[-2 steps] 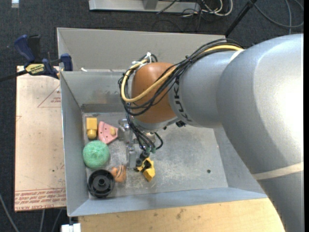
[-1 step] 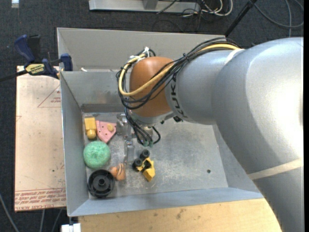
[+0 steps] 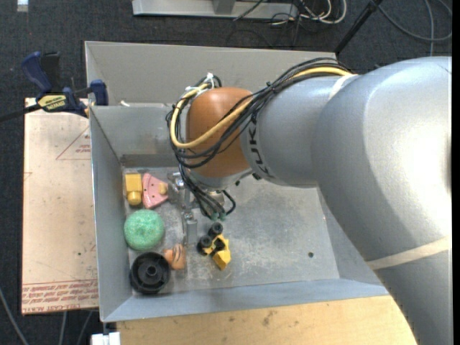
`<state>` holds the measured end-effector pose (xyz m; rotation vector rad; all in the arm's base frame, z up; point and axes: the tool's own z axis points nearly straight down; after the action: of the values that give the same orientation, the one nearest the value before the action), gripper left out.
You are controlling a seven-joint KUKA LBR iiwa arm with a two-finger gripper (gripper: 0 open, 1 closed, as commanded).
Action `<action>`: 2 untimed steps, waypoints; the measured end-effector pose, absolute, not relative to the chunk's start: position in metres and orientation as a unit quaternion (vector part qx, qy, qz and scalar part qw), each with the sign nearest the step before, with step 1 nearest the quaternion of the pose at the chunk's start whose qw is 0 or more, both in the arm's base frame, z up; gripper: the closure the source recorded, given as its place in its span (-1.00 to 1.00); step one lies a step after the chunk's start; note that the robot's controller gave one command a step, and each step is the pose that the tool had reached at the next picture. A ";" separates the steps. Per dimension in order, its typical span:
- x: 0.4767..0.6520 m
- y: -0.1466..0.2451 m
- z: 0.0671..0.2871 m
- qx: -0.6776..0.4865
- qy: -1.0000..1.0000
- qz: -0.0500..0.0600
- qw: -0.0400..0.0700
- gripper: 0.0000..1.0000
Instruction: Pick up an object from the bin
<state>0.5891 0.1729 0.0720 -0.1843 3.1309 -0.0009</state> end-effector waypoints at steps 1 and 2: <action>0.584 0.179 0.071 -0.121 0.993 0.000 0.002 -1.00; 0.577 0.194 0.071 -0.088 0.996 0.000 0.002 -1.00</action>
Offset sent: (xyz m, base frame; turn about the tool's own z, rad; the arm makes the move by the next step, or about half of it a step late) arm -0.0209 0.0373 -0.0020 -0.2291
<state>0.5771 0.1938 0.0709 -0.2755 3.1264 0.0007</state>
